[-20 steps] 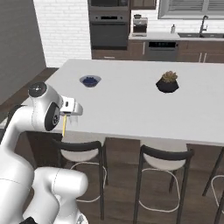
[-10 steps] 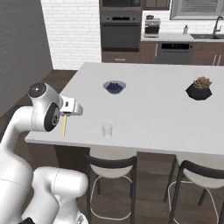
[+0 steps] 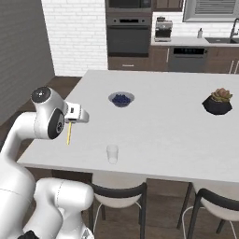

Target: Take a straw from the drawer in front and place it inside the glass cup on the dining counter.

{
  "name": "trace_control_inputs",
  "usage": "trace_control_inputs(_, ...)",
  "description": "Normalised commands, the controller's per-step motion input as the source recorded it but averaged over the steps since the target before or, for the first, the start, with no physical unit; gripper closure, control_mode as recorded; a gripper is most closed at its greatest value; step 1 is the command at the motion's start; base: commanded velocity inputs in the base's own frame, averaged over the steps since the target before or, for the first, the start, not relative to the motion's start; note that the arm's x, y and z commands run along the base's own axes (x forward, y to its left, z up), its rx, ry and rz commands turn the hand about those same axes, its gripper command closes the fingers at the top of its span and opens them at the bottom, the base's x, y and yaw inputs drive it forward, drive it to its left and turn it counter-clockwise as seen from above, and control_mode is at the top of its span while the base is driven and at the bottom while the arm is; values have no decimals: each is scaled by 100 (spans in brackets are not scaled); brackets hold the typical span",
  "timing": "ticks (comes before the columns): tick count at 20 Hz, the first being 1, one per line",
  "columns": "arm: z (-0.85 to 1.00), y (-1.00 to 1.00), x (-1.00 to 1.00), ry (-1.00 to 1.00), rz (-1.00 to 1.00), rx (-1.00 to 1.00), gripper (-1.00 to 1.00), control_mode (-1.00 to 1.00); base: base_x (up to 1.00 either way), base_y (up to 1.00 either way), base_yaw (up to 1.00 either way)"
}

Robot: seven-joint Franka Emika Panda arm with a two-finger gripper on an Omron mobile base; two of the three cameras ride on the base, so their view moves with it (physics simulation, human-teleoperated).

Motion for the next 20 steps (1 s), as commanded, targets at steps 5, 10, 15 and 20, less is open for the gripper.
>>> trace_control_inputs(5,26,-46,-11,-28,13,7,100,-100,0,0,0)
trace_control_inputs(10,19,-81,-30,-42,30,13,100,-100,0,0,0)
trace_control_inputs(15,17,-87,-4,-38,37,16,100,-100,0,0,0)
trace_control_inputs(20,14,-54,30,-24,32,5,100,-100,0,0,0)
